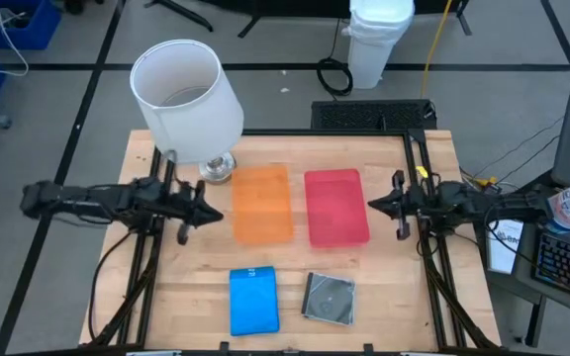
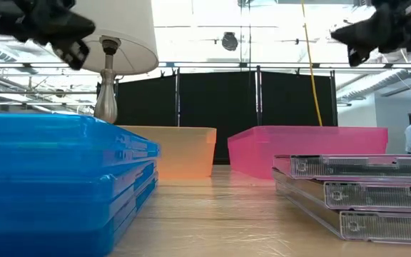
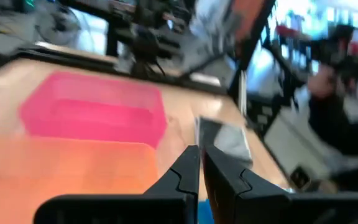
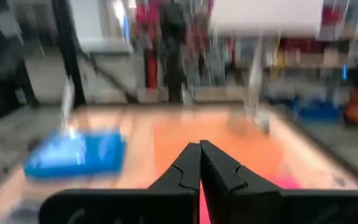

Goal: Pick & place jewel cases by type
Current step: Put the black CD case into the pink bin

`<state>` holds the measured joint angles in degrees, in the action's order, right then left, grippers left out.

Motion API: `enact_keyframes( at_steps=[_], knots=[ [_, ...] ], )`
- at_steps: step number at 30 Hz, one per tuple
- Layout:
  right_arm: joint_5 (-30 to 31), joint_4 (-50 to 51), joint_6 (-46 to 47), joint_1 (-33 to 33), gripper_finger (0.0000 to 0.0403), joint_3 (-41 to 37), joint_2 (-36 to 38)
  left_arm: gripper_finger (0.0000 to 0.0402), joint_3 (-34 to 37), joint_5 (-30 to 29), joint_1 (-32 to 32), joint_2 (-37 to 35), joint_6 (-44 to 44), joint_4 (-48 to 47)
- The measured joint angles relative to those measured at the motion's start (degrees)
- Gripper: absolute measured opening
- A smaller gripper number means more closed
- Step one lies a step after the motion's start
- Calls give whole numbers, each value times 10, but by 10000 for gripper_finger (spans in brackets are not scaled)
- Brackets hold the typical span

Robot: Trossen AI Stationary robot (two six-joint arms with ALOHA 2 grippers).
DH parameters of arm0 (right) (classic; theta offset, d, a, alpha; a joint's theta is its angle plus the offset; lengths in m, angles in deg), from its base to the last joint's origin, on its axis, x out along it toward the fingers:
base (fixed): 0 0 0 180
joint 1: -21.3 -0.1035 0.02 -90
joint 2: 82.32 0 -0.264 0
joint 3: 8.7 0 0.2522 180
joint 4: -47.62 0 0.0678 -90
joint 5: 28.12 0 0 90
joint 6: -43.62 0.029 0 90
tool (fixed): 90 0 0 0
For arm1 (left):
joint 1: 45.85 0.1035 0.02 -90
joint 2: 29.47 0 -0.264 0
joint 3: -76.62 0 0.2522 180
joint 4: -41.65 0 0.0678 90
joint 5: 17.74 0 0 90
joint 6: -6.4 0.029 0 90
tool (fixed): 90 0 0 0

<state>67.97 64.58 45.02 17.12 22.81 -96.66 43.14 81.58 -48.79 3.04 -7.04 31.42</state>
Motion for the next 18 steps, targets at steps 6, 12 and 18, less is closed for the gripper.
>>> enact_keyframes(
  at_steps=[6, 12, 18],
  knots=[
    [14, 118, 93, -80, 0, 81, -89, 26, -120, -22, -85, 199, 105, 2],
    [42, 104, 173, -191, 0, 113, -171, 26, -232, -64, -161, 357, 183, -14],
    [197, 131, 220, -331, 0, 170, -278, 26, -335, -132, -225, 500, 198, -41]
  ],
)
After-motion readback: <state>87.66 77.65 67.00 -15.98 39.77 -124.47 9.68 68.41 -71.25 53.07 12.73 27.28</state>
